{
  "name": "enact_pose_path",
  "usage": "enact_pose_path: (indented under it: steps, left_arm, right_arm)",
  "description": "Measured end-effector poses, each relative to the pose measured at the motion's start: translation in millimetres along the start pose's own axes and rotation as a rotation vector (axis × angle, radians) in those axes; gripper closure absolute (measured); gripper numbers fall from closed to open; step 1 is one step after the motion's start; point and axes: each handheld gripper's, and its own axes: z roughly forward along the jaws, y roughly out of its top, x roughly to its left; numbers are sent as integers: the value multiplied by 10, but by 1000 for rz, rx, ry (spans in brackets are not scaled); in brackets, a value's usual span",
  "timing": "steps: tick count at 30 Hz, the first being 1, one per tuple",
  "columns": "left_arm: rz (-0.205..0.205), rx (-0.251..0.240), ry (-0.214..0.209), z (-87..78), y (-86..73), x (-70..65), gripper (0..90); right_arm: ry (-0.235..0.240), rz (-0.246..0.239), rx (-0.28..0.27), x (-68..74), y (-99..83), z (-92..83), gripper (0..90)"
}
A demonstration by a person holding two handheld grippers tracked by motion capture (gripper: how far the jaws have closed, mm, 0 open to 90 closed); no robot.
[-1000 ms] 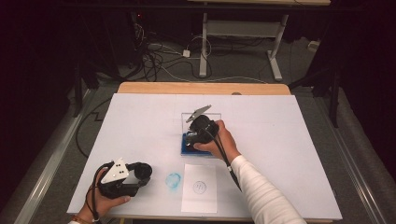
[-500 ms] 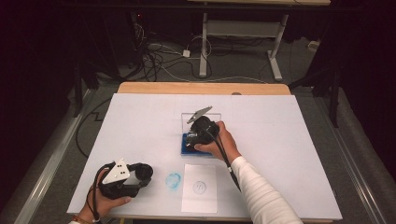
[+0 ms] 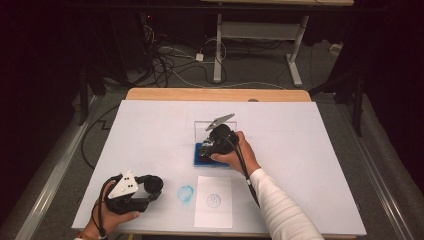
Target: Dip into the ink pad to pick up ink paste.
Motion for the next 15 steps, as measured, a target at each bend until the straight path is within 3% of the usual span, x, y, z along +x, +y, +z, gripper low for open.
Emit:
enact_pose_path:
  steps: [2,6,15]
  left_arm:
    - [1,1,0,0,-1,-3,367]
    - [2,5,-1,7,3,-4,367]
    - [5,5,-5,11,6,-9,367]
  right_arm:
    - [0,-5,-5,3,-5,2,570]
    - [-44,-51,15,104,22,25,570]
    - [-54,-51,15,119,15,33,569]
